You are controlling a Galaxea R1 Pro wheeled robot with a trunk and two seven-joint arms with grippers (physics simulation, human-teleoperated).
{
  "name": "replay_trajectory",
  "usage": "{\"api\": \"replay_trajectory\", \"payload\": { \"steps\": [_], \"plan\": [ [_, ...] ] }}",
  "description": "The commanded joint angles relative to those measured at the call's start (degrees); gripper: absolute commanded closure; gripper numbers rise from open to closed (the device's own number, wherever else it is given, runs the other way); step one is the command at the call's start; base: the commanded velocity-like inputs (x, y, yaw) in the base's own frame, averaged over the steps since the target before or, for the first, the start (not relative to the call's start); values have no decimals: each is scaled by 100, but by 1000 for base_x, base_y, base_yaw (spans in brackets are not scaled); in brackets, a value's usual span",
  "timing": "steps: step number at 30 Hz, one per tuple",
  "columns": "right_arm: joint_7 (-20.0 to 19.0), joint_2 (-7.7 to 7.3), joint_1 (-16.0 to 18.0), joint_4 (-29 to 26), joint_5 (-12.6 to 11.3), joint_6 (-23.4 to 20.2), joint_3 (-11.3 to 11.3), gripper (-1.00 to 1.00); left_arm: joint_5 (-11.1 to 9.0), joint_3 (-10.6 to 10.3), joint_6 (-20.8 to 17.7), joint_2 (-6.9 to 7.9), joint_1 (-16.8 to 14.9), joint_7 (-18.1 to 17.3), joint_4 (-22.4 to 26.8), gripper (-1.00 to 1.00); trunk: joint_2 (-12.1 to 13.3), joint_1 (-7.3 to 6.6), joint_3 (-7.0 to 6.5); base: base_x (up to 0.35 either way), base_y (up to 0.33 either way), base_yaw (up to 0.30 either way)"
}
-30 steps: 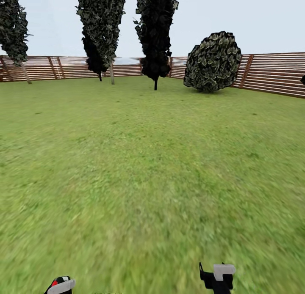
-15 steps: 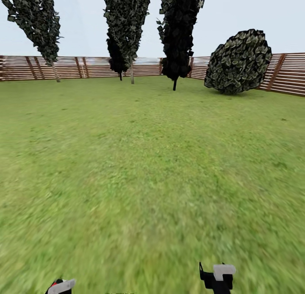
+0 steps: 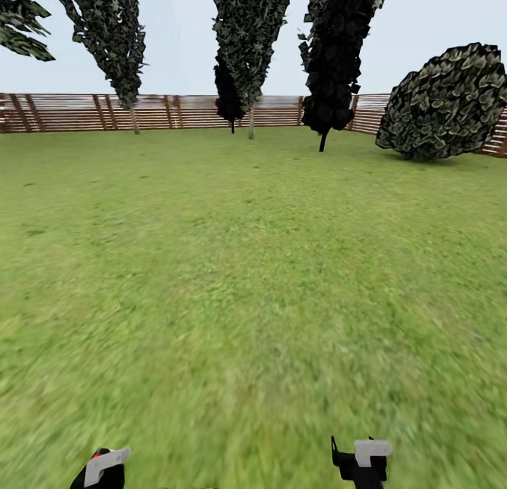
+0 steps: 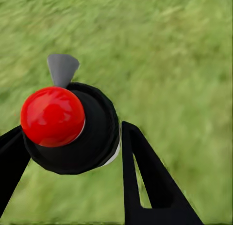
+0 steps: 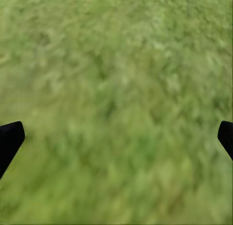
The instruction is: In the garden, pick up the pesticide atomizer on the floor and spray pesticide onto both trees until each tree trunk is fully covered.
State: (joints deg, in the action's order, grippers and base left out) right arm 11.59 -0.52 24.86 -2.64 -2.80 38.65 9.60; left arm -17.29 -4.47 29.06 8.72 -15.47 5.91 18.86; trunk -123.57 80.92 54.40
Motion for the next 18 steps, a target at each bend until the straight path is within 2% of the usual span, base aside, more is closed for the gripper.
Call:
{"api": "replay_trajectory", "payload": {
  "steps": [1,18],
  "plan": [
    [28,-1,1,1,-28,11,50,-100,-15,-52,38,9,3,40,-5,100,-2,-1,5,0,0,279],
    [45,-15,1,1,-35,18,50,-100,-11,42,27,-46,0,51,-24,100,-2,-1,5,0,0,279]
  ]
}}
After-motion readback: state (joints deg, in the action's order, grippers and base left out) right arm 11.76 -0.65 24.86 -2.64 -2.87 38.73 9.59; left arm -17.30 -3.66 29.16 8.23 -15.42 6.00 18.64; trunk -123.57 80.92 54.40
